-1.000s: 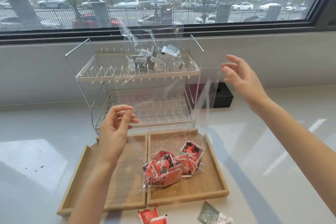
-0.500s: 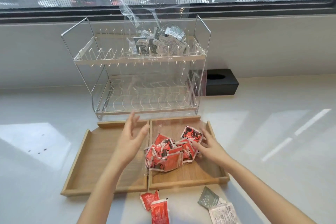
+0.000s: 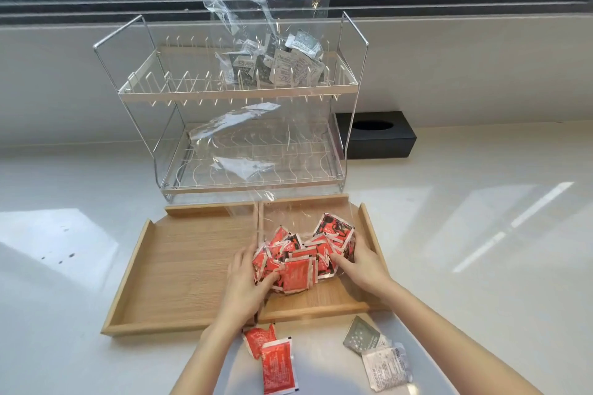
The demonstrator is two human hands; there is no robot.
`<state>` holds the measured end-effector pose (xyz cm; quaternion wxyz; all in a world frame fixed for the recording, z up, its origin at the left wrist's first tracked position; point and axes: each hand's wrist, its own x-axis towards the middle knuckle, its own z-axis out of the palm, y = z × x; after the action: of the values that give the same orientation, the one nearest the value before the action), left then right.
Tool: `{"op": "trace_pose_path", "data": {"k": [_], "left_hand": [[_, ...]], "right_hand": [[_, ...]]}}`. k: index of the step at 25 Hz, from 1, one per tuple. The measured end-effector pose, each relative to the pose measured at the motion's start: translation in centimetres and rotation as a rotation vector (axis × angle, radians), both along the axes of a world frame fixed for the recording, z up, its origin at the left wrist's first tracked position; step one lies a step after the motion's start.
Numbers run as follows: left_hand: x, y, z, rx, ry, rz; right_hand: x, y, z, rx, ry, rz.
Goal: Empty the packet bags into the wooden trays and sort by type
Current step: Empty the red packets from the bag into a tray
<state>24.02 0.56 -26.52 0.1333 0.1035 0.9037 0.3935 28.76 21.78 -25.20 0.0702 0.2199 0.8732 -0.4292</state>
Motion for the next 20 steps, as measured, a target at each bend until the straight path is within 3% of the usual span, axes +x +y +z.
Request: {"op": "trace_pose_path", "data": {"k": [4, 11, 20], "left_hand": [[0.5, -0.2, -0.2, 0.009, 0.014, 0.095], [2.8, 0.3, 2.5, 0.14, 0.176, 0.077], [6.1, -0.3, 1.3, 0.152, -0.093, -0.013]], "right_hand": [[0.3, -0.4, -0.2, 0.002, -0.004, -0.036], [3.2, -0.5, 1.8, -0.105, 0.156, -0.189], [8.4, 0.9, 0.7, -0.218, 0.079, -0.342]]}}
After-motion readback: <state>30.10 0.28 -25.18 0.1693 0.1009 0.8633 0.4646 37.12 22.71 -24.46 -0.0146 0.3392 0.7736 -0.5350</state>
